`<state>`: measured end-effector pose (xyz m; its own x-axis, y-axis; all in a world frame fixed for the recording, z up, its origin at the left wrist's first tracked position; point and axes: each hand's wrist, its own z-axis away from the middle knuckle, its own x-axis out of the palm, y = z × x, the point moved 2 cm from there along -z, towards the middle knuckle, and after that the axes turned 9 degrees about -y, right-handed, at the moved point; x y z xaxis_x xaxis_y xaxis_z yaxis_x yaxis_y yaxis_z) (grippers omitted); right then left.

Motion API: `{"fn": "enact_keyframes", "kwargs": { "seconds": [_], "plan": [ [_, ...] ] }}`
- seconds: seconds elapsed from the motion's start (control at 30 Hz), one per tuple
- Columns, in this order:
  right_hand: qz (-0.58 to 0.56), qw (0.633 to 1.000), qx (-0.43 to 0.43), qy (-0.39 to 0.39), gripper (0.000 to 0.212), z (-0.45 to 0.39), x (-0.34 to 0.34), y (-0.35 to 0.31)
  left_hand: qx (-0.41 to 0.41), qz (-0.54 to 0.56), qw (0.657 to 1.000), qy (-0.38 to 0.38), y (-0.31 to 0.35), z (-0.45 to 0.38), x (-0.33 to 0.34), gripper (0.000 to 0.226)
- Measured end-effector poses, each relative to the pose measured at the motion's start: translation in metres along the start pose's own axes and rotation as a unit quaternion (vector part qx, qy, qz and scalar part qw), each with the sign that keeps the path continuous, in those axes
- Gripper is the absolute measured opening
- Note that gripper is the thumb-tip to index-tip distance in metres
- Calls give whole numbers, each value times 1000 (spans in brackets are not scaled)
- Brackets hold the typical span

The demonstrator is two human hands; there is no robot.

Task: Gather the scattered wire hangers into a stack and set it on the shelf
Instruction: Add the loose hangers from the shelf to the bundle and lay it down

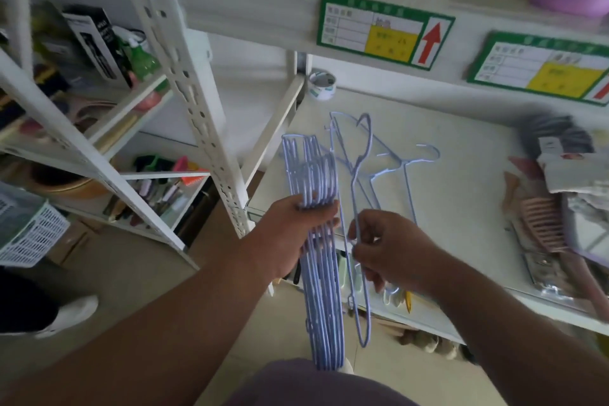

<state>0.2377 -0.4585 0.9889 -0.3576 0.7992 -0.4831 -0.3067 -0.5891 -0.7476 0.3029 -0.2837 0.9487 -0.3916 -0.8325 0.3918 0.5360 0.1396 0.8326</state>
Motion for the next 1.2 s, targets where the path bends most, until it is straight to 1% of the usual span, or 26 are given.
{"fn": "enact_keyframes", "kwargs": {
  "seconds": [0.1,0.17,0.23,0.3,0.37,0.47,0.5,0.57,0.63,0.7,0.77,0.8,0.9,1.0,1.07,1.1,1.13,1.17,1.2],
  "plan": [
    [14,1000,15,4,14,-2,25,5,23,1,1000,-5,2,-2,-1,31],
    [32,999,26,10,10,-6,34,10,37,-2,999,-7,3,-2,-3,30],
    [74,997,21,8,4,-7,38,13,46,7,999,-1,3,-4,-6,31],
    [84,996,8,-1,12,-9,39,14,45,22,999,2,2,-5,-7,27],
    [47,998,7,-28,16,-12,41,14,39,22,999,-8,0,-6,-9,18],
    [-82,992,36,-86,18,-19,46,19,33,36,999,-12,1,-6,-8,15],
    [-149,981,43,-113,20,-21,50,23,31,49,998,-9,1,-6,-7,16],
    [-274,948,50,-155,23,-24,58,29,28,71,997,-11,1,-6,-5,20],
    [-327,930,48,-161,24,-26,61,33,25,79,996,-23,2,-6,-6,23],
    [-360,915,46,-177,25,-27,64,33,15,85,995,-42,5,-4,-7,33],
    [-385,897,45,-212,27,-27,66,32,7,94,993,-72,8,-2,-8,45],
    [-386,893,45,-224,28,-27,68,32,7,97,992,-87,8,-2,-8,43],
    [-373,897,34,-236,28,-30,70,32,13,96,990,-107,7,-3,-13,26],
    [-364,899,40,-240,28,-31,69,33,29,84,990,-112,6,-4,-16,27],
    [-330,909,45,-249,27,-30,66,34,33,79,989,-119,6,-4,-16,29],
    [-299,924,52,-232,26,-33,61,35,34,78,989,-121,6,-4,-17,29],
    [-271,940,65,-195,27,-37,55,36,35,76,989,-122,6,-4,-17,30],
    [-259,952,87,-137,30,-43,45,40,35,72,989,-123,6,-4,-18,30],
    [-260,958,104,-63,36,-48,32,45,34,69,989,-123,7,-4,-18,30]
  ]
}}
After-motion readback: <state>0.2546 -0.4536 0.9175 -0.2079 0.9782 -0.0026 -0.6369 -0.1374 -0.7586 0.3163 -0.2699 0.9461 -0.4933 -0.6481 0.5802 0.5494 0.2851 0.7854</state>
